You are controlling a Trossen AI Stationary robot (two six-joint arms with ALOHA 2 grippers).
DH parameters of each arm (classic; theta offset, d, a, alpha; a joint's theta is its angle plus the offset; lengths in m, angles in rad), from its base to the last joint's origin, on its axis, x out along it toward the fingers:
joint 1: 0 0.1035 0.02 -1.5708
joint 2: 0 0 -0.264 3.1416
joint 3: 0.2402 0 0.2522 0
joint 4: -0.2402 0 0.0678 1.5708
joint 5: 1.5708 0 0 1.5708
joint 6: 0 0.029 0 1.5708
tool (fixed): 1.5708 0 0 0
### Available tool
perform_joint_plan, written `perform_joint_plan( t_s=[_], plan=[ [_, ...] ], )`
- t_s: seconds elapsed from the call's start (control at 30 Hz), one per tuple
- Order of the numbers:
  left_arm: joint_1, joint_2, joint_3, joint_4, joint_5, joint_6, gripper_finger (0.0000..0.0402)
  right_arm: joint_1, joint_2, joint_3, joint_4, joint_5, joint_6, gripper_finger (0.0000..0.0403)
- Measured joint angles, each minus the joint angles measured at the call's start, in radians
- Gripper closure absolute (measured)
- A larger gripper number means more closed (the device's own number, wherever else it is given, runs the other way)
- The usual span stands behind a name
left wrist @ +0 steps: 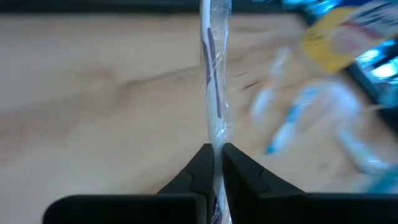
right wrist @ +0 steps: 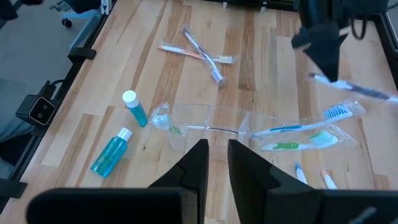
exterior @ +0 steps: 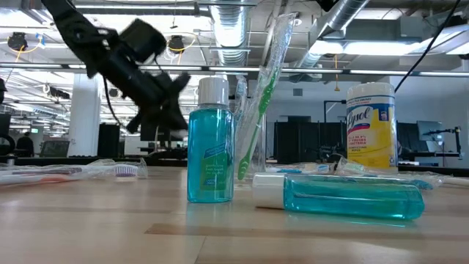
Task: Pick & Place toothbrushing station
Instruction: Put the top violet toothbrush into the transparent organizer
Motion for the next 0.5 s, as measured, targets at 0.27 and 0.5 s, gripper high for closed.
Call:
perform_joint_plan(
  t_s=[0.27,0.5],
  plan=[
    [-0.086,-0.208,0.001,0.021,-0.003,0.096,0.0385,0.000,0.000,0.000,0.001,0.000,0.000,0.0351],
    [-0.170,-0.318,0.001,0.039,-0.006,0.175,0.0385,0.000,0.000,0.000,0.011,0.000,0.000,0.0351]
  ],
)
